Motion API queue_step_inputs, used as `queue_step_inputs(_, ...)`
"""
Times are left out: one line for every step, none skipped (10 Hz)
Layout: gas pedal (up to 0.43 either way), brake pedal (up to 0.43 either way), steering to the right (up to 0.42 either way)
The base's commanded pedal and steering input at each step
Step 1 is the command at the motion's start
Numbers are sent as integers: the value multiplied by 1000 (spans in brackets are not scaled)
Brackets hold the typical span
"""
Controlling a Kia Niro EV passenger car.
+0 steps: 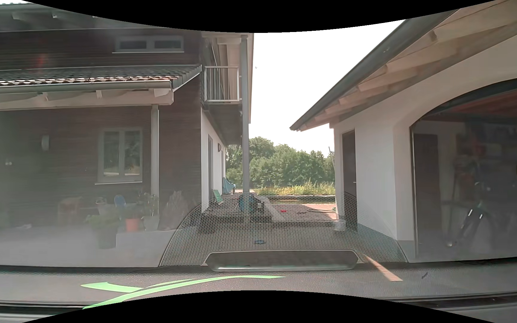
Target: Follow the waypoints while adhering to traffic rules and regulations
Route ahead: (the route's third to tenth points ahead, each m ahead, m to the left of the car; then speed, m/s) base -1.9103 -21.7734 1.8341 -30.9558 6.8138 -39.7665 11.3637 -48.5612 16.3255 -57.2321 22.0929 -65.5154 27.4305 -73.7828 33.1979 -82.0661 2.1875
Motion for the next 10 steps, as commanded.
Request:
queue_step_inputs(0, 244, -105)
queue_step_inputs(0, 250, -90)
queue_step_inputs(0, 256, -76)
queue_step_inputs(0, 268, -55)
queue_step_inputs(0, 268, -39)
queue_step_inputs(0, 274, -28)
queue_step_inputs(0, 280, -25)
queue_step_inputs(0, 293, -22)
queue_step_inputs(0, 293, -17)
queue_step_inputs(0, 293, -14)
